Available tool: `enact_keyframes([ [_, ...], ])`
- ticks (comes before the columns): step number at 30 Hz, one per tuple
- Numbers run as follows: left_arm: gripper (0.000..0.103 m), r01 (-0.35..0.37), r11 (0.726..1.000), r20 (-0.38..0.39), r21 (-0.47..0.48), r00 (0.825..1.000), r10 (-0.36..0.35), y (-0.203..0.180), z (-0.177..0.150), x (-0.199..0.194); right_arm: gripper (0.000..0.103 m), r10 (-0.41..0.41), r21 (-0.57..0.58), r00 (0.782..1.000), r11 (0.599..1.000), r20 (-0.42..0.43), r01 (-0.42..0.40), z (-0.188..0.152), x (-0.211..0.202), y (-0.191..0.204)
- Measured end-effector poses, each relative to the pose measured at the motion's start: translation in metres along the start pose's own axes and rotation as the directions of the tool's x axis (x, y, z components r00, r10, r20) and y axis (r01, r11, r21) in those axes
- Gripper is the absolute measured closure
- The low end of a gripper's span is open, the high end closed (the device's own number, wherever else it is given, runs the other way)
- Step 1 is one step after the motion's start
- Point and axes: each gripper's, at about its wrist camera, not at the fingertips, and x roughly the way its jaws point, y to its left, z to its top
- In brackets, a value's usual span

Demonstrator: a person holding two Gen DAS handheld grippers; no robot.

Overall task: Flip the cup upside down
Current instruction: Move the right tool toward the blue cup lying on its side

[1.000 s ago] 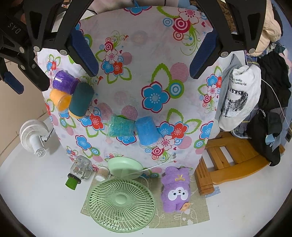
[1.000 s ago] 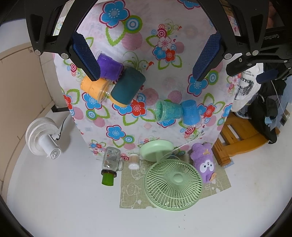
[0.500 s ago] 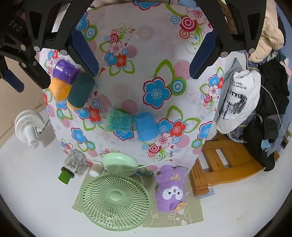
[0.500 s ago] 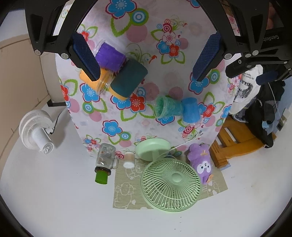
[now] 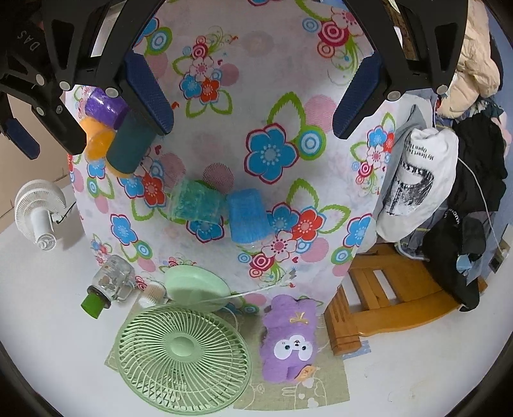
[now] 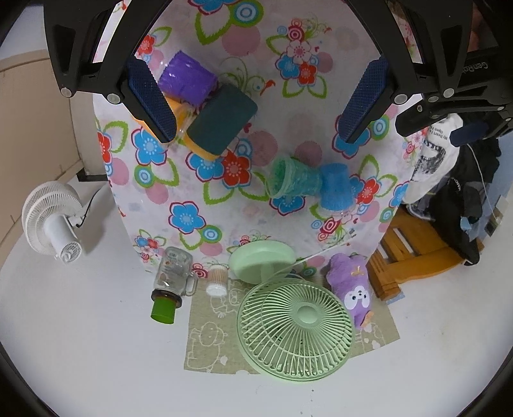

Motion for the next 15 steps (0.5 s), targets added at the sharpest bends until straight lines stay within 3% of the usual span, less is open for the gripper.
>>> enact_keyframes([
  [15, 0.003, 0.011, 1.0, -0.102, 0.007, 0.995, -0.01, 0.018, 0.049, 0.094, 0.001, -0.012, 0.083, 0.997, 0.996, -0.082, 0.019, 0.028, 0.089, 0.005],
])
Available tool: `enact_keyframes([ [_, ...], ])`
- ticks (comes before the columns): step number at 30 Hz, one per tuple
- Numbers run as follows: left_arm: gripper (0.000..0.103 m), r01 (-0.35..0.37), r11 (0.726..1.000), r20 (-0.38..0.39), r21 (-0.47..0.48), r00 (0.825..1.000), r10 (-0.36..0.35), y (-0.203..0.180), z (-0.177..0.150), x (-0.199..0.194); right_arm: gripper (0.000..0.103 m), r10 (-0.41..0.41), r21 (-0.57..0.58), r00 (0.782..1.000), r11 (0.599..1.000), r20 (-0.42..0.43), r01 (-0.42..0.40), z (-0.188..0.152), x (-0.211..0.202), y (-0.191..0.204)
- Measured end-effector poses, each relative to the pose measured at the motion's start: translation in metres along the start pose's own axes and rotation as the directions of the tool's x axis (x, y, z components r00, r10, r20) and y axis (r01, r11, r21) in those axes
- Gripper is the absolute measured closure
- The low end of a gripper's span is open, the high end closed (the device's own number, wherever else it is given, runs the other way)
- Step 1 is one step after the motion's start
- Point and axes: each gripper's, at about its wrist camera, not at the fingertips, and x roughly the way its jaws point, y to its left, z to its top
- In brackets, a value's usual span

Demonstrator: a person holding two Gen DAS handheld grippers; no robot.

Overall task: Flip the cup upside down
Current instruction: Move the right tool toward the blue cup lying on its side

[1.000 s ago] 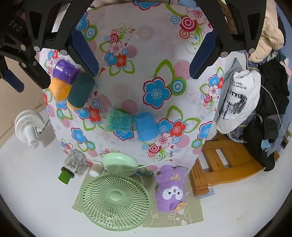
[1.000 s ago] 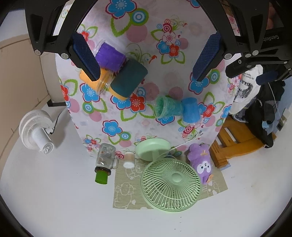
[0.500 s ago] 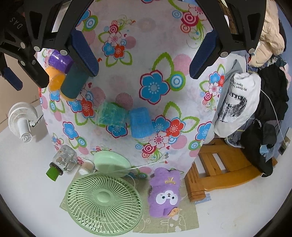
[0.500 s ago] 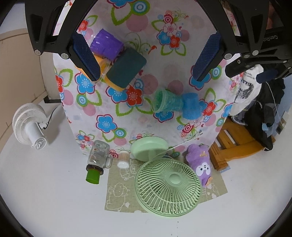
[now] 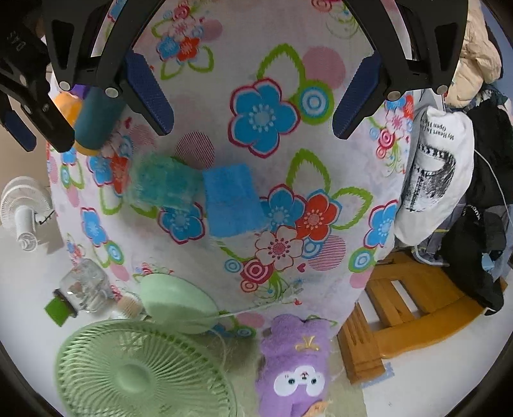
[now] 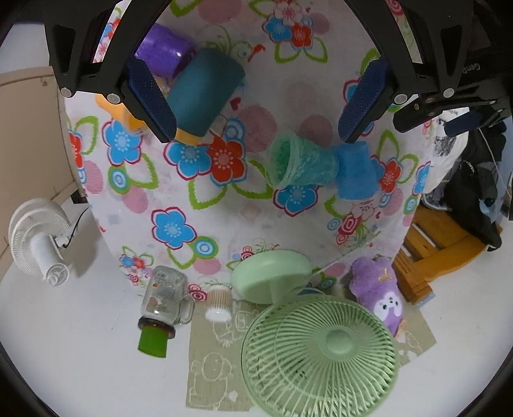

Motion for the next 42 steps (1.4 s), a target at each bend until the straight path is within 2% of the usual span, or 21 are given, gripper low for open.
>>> enact_keyframes([
  [12, 0.003, 0.029, 0.999, -0.076, -0.013, 0.997, -0.03, -0.005, 0.034, 0.072, 0.001, -0.003, 0.043, 0.998, 0.999, -0.063, 0.006, 0.012, 0.061, -0.005],
  [14, 0.006, 0.029, 1.0, -0.083, -0.008, 0.996, -0.029, -0.007, 0.037, 0.079, 0.001, 0.0, 0.059, 0.997, 0.998, -0.075, 0.005, 0.013, 0.068, -0.008],
  [23, 0.007, 0.04, 0.999, -0.062, -0.009, 0.997, -0.04, -0.008, 0.05, 0.091, 0.001, -0.017, 0.062, 0.993, 0.998, -0.114, 0.024, 0.018, 0.091, -0.008],
  [25, 0.014, 0.023, 1.0, -0.068, 0.009, 0.997, -0.023, -0.009, 0.052, 0.094, 0.001, -0.015, 0.064, 0.992, 0.998, -0.123, 0.023, 0.019, 0.096, -0.007],
  [30, 0.015, 0.03, 0.999, -0.09, 0.012, 0.996, -0.028, -0.005, 0.052, 0.099, 0.001, -0.018, 0.054, 0.991, 0.998, -0.133, 0.025, 0.018, 0.101, -0.004],
  [32, 0.019, 0.028, 1.0, -0.093, 0.012, 0.995, -0.027, -0.005, 0.053, 0.103, 0.001, -0.018, 0.05, 0.991, 0.998, -0.136, 0.025, 0.018, 0.103, -0.003],
  [35, 0.028, 0.034, 0.999, -0.111, 0.019, 0.993, -0.031, -0.006, 0.053, 0.109, 0.001, -0.019, 0.048, 0.99, 0.999, -0.138, 0.026, 0.019, 0.105, -0.001],
  [37, 0.039, 0.04, 0.999, -0.117, 0.026, 0.992, -0.037, -0.008, 0.052, 0.113, 0.001, -0.019, 0.045, 0.99, 0.999, -0.138, 0.025, 0.019, 0.106, -0.001],
  [38, 0.04, 0.041, 0.999, -0.121, 0.03, 0.992, -0.038, -0.008, 0.051, 0.115, 0.001, -0.02, 0.043, 0.99, 0.999, -0.14, 0.026, 0.019, 0.107, -0.001],
  [39, 0.047, 0.048, 0.998, -0.122, 0.032, 0.992, -0.044, -0.01, 0.05, 0.116, 0.001, -0.02, 0.041, 0.99, 0.999, -0.14, 0.026, 0.019, 0.107, 0.0],
  [42, 0.047, 0.057, 0.997, -0.117, 0.051, 0.992, -0.05, -0.014, 0.046, 0.116, 0.001, -0.019, 0.04, 0.99, 0.999, -0.138, 0.025, 0.017, 0.107, 0.0],
])
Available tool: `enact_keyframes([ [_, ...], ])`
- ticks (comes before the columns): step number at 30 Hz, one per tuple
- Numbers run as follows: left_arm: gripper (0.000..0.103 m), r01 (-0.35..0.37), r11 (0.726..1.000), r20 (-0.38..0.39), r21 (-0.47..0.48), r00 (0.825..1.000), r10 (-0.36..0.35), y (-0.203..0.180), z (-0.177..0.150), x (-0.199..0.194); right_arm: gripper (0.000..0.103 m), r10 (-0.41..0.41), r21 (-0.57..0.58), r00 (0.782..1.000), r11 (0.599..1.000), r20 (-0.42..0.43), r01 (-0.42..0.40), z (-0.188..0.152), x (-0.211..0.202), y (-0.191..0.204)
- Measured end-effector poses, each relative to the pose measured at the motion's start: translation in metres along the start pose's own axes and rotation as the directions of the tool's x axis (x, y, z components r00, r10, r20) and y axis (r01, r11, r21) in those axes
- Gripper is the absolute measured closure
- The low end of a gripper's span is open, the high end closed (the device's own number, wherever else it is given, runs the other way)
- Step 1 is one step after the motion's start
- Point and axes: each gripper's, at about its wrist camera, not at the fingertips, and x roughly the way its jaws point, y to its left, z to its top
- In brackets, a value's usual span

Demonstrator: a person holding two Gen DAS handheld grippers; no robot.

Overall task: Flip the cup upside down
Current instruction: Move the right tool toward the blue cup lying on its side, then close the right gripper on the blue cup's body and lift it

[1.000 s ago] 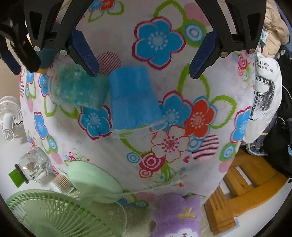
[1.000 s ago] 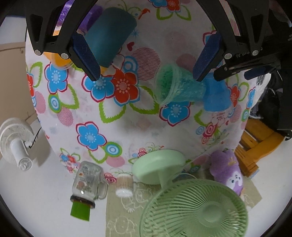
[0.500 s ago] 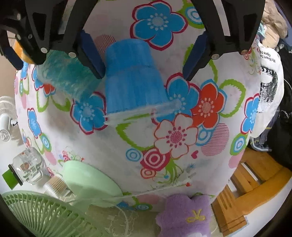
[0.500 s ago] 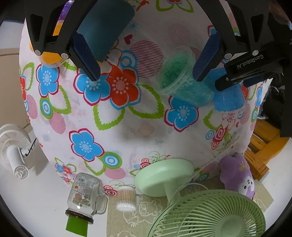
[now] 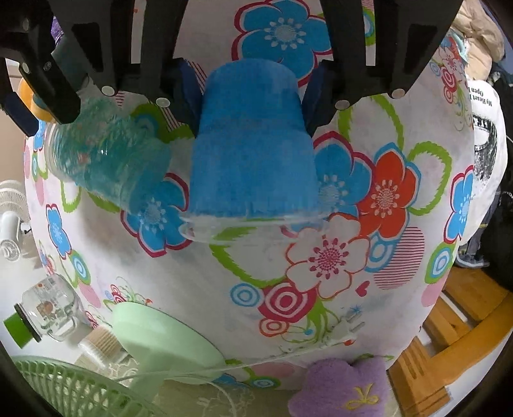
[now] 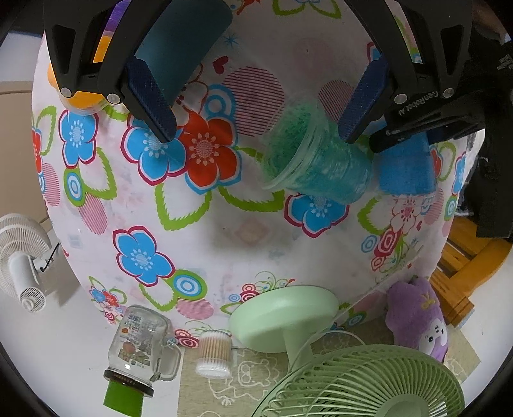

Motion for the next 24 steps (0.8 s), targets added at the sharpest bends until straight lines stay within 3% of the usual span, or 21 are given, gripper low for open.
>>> enact_keyframes([
  [12, 0.048, -0.001, 1.0, 0.051, -0.001, 0.999, 0.001, -0.011, -0.029, -0.031, 0.001, 0.032, -0.015, 0.999, 0.999, 0.034, -0.031, -0.016, -0.026, 0.0],
  [24, 0.048, 0.012, 0.999, 0.055, -0.053, 0.998, -0.009, -0.008, -0.096, -0.051, 0.001, 0.066, -0.077, 0.997, 0.995, 0.042, -0.062, -0.061, -0.056, -0.009],
])
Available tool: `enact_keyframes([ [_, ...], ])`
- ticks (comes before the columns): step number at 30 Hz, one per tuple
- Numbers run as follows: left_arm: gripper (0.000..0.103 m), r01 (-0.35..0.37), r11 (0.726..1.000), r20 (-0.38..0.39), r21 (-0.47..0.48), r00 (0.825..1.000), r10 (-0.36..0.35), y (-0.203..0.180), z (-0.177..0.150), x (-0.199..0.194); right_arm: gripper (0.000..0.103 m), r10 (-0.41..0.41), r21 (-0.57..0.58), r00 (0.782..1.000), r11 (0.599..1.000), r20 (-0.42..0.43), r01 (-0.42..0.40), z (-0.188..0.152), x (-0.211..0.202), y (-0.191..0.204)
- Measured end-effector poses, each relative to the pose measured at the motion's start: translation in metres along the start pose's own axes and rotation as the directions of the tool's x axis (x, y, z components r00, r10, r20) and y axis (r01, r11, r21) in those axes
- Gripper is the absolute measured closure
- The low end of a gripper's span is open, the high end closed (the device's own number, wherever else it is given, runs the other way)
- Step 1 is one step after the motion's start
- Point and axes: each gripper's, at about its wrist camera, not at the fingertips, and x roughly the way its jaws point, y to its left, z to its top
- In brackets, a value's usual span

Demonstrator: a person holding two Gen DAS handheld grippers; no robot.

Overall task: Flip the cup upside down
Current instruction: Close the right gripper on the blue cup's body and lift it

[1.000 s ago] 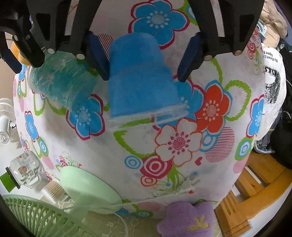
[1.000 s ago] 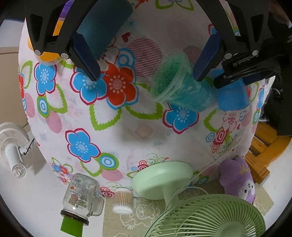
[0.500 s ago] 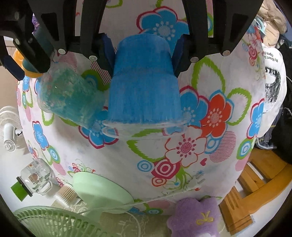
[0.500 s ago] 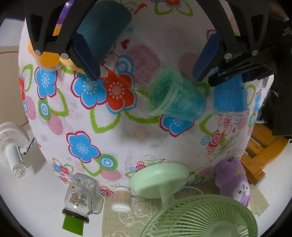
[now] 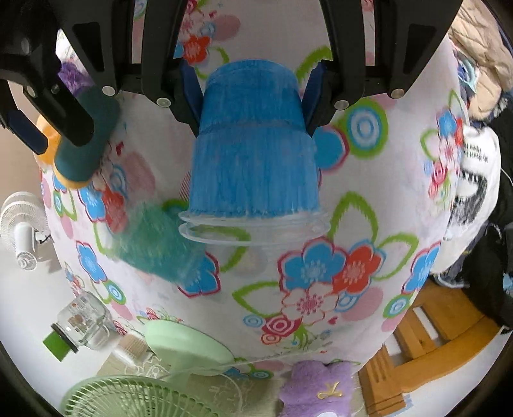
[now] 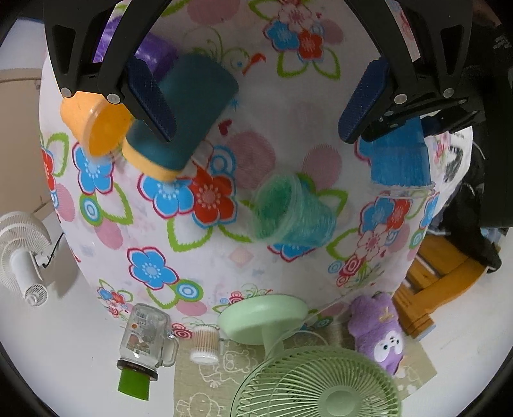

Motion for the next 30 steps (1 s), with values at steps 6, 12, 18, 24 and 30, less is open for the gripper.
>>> enact_keyframes([
  [6, 0.047, 0.008, 1.0, -0.013, 0.001, 1.0, -0.008, -0.006, -0.035, -0.002, 0.001, 0.004, -0.033, 1.0, 0.999, -0.002, -0.004, -0.023, -0.009, -0.007],
  [12, 0.047, 0.01, 1.0, -0.02, 0.005, 1.0, -0.01, -0.016, -0.052, 0.003, 0.001, 0.011, -0.043, 1.0, 0.999, -0.019, -0.011, -0.039, -0.008, -0.013],
  [18, 0.046, 0.014, 1.0, -0.038, 0.007, 0.999, -0.014, -0.022, -0.059, 0.014, 0.001, 0.012, -0.051, 1.0, 0.999, -0.027, -0.013, -0.048, -0.005, -0.018],
  [24, 0.019, 0.021, 1.0, -0.08, 0.021, 0.997, -0.019, -0.029, -0.062, 0.024, 0.001, 0.012, -0.052, 0.999, 0.999, -0.034, -0.013, -0.053, -0.002, -0.023],
  [30, 0.012, 0.041, 0.999, -0.047, 0.006, 0.998, -0.04, -0.024, -0.067, -0.007, 0.001, 0.034, -0.052, 0.999, 0.998, -0.018, -0.034, -0.055, -0.014, -0.022],
])
